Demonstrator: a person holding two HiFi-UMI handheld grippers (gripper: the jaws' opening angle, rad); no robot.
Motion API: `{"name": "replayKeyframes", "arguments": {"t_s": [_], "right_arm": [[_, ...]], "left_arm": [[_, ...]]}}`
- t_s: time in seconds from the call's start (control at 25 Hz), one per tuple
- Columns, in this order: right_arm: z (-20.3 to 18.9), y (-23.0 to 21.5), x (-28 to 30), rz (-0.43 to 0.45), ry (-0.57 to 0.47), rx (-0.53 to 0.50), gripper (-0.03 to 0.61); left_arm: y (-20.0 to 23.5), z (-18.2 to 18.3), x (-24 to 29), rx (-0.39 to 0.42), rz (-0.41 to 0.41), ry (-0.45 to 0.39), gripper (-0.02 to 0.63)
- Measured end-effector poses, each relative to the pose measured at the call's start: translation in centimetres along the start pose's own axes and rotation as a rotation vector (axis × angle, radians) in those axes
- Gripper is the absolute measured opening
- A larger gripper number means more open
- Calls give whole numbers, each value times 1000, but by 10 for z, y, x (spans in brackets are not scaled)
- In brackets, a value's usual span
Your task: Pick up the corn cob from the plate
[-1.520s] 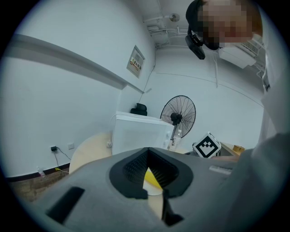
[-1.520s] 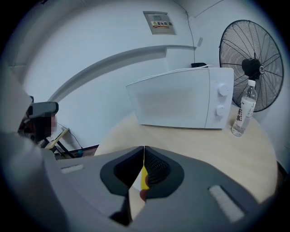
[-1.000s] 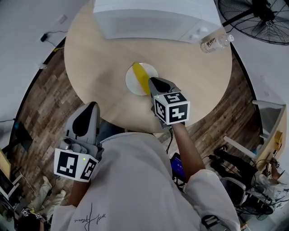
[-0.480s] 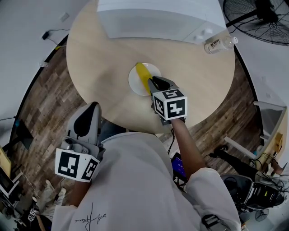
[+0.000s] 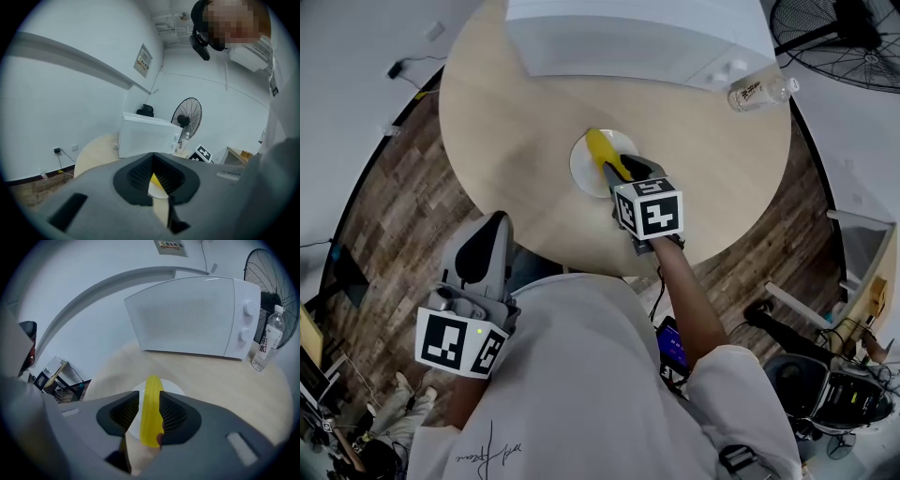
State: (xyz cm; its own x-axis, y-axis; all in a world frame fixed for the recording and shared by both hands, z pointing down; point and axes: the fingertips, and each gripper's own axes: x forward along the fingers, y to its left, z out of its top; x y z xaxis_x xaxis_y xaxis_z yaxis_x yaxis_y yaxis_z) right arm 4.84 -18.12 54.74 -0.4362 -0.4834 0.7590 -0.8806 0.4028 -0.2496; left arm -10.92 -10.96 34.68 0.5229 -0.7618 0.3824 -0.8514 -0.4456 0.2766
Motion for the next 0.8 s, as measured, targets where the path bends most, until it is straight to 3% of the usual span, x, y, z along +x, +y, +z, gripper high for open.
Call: {"name": "replayKeyframes", "arguments": {"t_s": [0.28, 0.8], "right_arm": [[-9, -2, 15, -10, 54, -17, 198], [-13, -4, 31, -44, 99, -70, 227]], "left_arm": [[6, -2, -2, -6, 8, 6, -9], [22, -2, -4, -18, 19, 18, -9]]}}
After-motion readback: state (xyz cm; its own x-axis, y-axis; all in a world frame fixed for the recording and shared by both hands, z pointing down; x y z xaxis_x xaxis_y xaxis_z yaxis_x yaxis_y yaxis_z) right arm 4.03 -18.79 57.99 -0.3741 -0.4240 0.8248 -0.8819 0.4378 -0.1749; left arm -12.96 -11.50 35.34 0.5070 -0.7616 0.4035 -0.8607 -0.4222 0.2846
